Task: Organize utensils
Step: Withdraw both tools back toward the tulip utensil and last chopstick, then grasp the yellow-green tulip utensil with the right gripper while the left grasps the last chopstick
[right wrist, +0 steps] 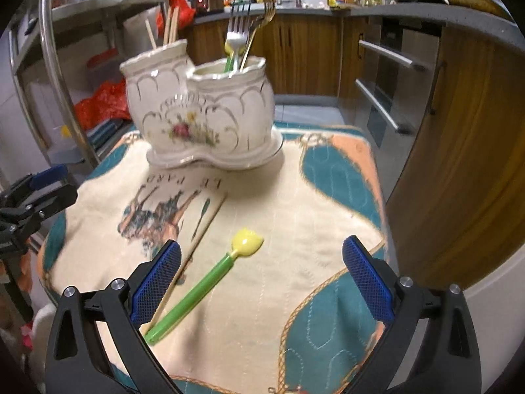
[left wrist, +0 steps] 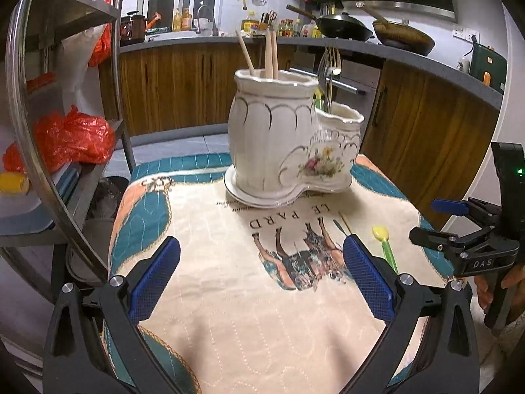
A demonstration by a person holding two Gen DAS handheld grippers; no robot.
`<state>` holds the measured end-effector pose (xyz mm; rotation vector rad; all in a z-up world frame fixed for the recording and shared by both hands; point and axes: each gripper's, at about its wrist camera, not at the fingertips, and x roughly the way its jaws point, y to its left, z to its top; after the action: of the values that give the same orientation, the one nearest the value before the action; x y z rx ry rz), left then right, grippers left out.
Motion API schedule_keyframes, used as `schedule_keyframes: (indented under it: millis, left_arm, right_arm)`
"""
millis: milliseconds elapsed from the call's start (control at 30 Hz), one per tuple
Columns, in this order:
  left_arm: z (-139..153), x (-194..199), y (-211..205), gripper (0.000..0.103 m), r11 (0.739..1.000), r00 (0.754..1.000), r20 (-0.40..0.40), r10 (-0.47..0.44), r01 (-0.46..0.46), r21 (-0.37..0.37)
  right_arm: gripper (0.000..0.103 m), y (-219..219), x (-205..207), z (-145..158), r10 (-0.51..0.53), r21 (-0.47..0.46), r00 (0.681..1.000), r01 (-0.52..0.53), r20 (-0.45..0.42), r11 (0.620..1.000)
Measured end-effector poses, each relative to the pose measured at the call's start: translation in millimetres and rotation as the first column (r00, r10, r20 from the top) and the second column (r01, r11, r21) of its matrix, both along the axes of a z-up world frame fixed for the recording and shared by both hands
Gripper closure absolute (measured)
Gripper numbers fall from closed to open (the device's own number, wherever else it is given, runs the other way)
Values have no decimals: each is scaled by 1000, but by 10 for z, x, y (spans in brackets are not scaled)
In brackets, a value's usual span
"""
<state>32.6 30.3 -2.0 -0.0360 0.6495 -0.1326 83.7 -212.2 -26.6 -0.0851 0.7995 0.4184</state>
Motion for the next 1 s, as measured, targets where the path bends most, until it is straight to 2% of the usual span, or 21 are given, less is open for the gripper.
schedule_keyframes:
  millis: [133,267,433,533,667,900,1000]
  left_arm:
    - [-37,12,-44,6,1000,1000,-12,-8,8,2]
    - [-62,9,-99,6,1000,999,-18,-28,28,9]
    - [-85,4,-121,6,999,999,-24,-36,36,8]
    - [-95,4,-122,6,999,999,-28,-36,36,3]
    - [-113,7,-140,6,999,999,-35,-38,39,8]
    - [-133,34,-264,6,998,997,-55,-60,61,24]
    - [-145,53,-348,6,997,994,-69,-79,81,19]
  right_arm:
    - [5,106,-1,-109,19,-53,1000,-21,-20,998]
    - [8,131,-3,-173,32,-54,998,-34,-52,998]
    - [37,170,-3,-195,41,-57,996,-45,-80,997]
    - [49,228,-17,-219,63,-61,993,-69,-100,996]
    - [60,343,-46,-271,92,-89,990,-102,-104,991]
    - [90,359,-76,-251,137,-107,986,-147,-94,983]
    - [93,219,-44,-222,120,-98,989,-129,-89,987]
